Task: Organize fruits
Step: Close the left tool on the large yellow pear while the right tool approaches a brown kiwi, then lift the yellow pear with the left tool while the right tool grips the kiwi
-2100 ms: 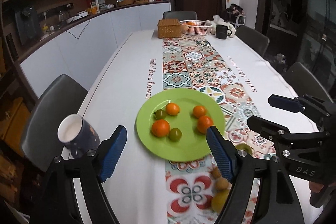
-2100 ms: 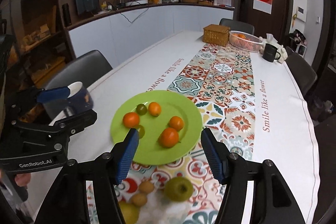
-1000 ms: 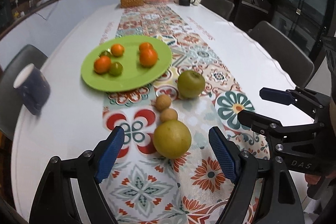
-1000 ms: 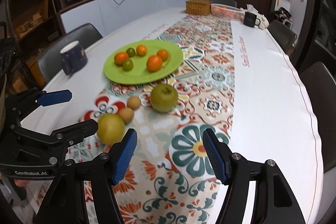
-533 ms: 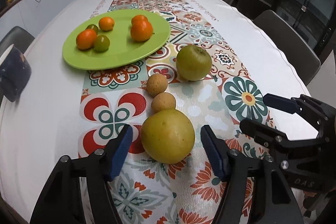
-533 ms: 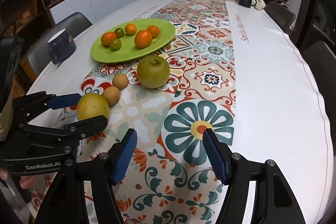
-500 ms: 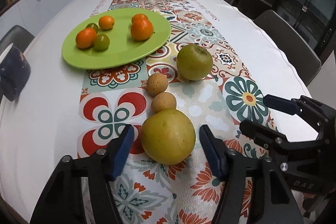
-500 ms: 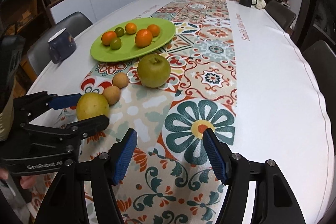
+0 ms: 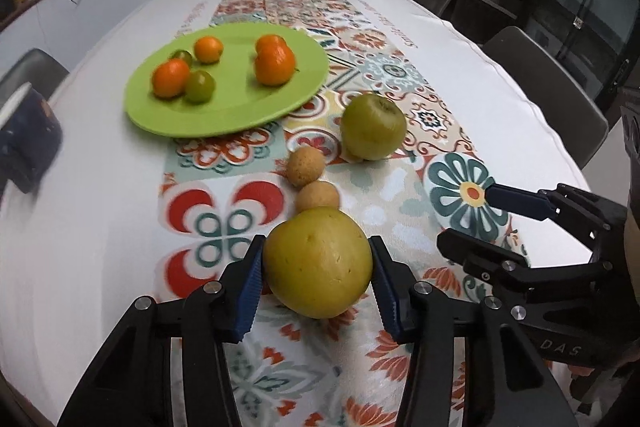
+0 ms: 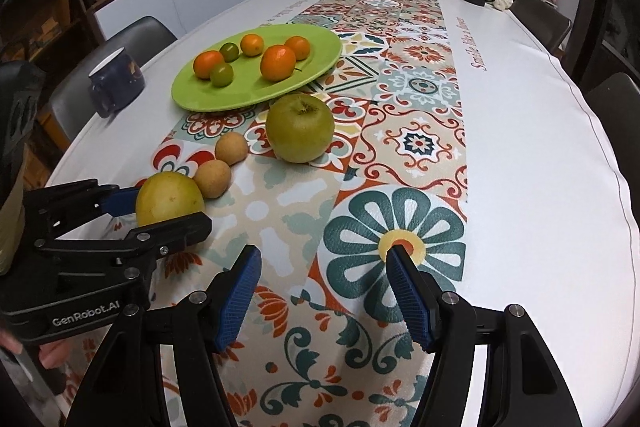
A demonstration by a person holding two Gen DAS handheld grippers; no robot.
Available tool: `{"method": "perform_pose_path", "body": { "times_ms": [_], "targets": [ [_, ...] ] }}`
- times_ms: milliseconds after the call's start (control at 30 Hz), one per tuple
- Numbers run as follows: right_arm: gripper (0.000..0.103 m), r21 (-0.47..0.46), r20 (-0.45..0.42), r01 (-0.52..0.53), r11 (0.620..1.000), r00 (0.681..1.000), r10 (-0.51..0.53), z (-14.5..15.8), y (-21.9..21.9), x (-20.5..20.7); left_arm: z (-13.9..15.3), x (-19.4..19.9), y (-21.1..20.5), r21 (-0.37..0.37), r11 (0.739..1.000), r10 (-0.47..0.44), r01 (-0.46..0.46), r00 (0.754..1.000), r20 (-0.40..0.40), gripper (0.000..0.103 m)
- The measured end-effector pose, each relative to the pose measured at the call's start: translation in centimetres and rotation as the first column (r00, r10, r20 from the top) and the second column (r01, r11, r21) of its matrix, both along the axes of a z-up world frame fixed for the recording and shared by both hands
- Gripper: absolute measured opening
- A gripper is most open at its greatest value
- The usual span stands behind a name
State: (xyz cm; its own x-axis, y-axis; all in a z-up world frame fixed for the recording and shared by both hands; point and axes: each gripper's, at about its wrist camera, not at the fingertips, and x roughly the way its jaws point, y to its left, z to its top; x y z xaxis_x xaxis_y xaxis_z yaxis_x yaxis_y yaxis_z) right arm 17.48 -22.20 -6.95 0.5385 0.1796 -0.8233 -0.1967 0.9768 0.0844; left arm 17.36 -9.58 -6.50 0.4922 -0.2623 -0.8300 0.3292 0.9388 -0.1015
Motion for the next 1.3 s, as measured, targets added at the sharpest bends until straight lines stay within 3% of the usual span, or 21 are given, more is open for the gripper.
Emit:
{"method": "perform_pose_path", "body": {
  "times_ms": [367,867,1067,1300],
  "targets": [
    [0.066,0.037,0.036,-0.07,0.997,0.997,0.069,1.1,2.9,1.1,1.8,-0.4,3.5,0.051,0.995,0.083,-0.087,0.993,0.082,0.049],
    [0.058,0.057,-0.008,-0.153,0.987,0.988,0.154,-0.6,7.1,4.6,0.7,0.3,5.7,0.044,0.988,0.145,-0.148,0.987,0.068,0.049],
    [0.049,0.048,-0.037,-0.163,0.985,0.986,0.165,-1.3,8.0,5.5,0.2,1.1,6.1,0.037,0.986,0.159,-0.161,0.986,0.049,0.049],
    [0.031,0.032,-0.05,-0.17,0.985,0.984,0.171,-1.7,8.3,5.8,-0.1,1.5,6.2,0.035,0.985,0.166,-0.167,0.985,0.041,0.049]
  ]
}}
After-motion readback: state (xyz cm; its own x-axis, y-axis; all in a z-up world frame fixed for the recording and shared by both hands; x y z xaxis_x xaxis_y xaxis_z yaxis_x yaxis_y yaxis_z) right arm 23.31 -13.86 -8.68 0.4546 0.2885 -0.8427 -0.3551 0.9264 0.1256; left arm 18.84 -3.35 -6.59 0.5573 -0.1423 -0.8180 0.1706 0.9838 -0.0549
